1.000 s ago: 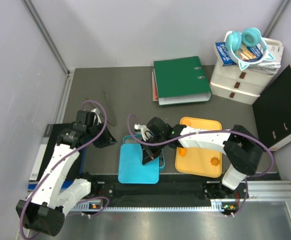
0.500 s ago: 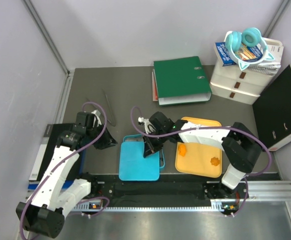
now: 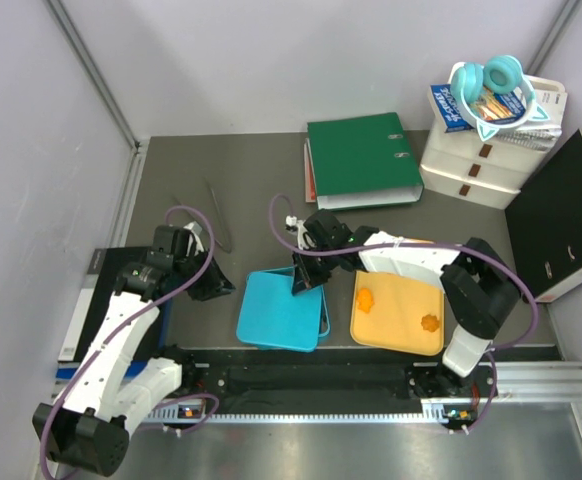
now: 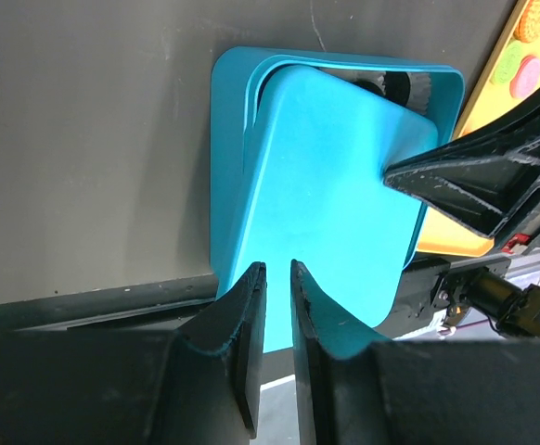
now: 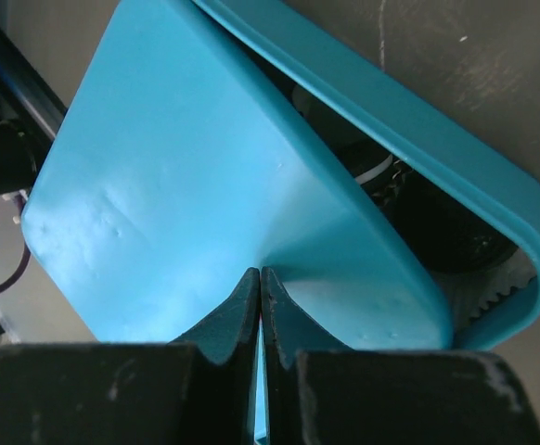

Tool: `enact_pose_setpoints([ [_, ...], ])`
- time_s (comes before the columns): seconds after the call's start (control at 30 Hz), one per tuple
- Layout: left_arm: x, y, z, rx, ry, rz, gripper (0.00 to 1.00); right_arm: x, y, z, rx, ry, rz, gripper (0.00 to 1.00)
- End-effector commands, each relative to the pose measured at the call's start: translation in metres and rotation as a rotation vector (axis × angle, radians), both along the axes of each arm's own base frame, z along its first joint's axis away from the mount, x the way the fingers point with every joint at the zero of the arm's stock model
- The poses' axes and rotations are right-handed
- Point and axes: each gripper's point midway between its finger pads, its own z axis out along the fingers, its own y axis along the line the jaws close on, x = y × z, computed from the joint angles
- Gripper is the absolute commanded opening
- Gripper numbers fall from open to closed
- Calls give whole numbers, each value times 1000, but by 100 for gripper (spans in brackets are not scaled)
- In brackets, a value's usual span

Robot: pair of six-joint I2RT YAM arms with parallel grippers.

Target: Pack the cookies

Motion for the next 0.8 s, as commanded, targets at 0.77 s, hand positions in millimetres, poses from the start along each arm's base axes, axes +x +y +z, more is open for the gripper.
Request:
enact_pose_setpoints([
  [0.77,-10,-8,-36,-30,112,-4,22,-42,20,46,152,-37,150,0],
])
